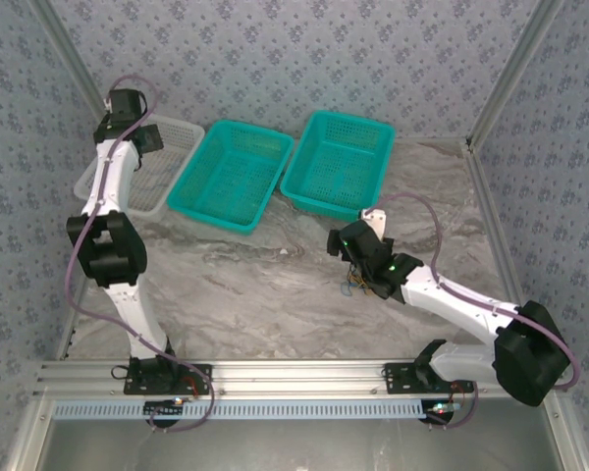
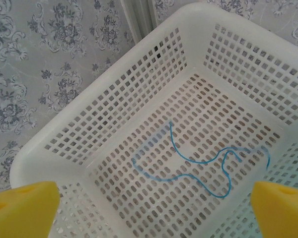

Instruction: Untangle the cables

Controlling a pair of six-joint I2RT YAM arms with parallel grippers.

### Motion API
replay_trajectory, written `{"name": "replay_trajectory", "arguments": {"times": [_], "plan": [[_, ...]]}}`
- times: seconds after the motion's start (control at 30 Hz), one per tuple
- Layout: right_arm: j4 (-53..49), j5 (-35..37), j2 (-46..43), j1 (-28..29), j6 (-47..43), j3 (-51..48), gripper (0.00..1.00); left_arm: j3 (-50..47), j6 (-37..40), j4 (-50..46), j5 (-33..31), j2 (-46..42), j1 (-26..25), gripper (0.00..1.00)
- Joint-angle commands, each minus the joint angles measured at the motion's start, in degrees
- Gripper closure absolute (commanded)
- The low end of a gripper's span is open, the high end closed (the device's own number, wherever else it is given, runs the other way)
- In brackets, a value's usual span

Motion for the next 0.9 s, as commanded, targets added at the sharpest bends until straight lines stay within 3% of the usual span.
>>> {"name": "replay_trajectory", "arguments": {"times": [0.0,0.23,0.37,0.6,0.8,0.87], "plan": [[-1.8,-0.4,-1.9,-0.7,0.8,0.2,0.01,-2.1,-2.1,-0.2,3.0,-5.3,0.3,0.01],[-2.3,-4.1,-3.9,-3.7,3.6,-1.6,0.01,-26.0,-9.8,19.4,20.0,-20.3,0.0,0.01],[-4.9,-7.1,-5.1,-7.0,5.9,-2.1,0.01,-41.4,-16.5,32.2,24.0,-29.7,-1.7,0.01],[-10.3,-15.2,-5.7,-14.0,6.3,-1.8,0.02,-59.0,-25.1,45.2,25.9,-41.3,-7.3,0.01],[-14.2,-23.2,-6.0,-20.0,3.3,-1.0,0.02,-64.5,-27.2,45.2,26.1,-45.0,-15.7,0.01],[-15.4,-25.5,-6.0,-21.4,2.2,-0.8,0.02,-65.4,-27.1,43.8,21.8,-46.0,-19.8,0.01]]}}
